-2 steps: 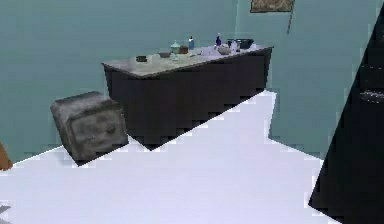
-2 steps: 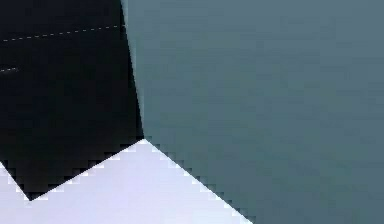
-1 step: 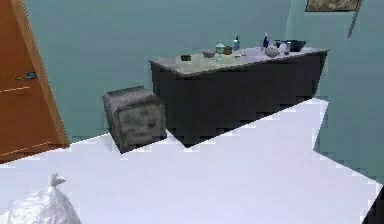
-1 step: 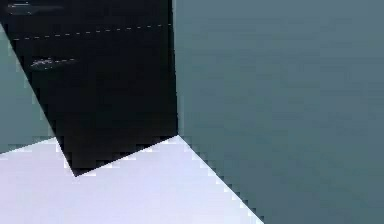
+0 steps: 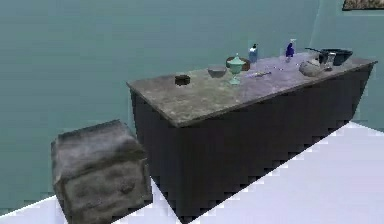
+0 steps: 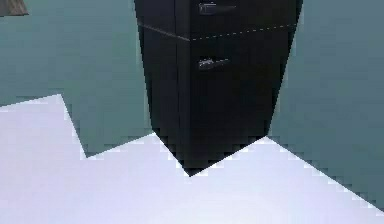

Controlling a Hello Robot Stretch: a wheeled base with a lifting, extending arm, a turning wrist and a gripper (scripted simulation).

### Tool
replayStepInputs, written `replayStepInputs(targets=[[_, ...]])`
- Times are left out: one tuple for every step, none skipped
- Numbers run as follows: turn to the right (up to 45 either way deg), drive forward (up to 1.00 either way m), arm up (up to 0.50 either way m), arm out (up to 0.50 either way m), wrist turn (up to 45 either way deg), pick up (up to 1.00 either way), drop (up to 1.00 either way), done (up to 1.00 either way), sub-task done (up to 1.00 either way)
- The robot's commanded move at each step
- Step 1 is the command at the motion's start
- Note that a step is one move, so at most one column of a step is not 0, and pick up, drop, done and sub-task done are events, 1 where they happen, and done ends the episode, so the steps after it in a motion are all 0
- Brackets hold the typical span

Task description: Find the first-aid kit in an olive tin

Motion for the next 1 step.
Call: replayStepInputs(targets=[[-6.0,0.00,0.00,0.00,0.0,0.00,0.00,0.00,0.00]])
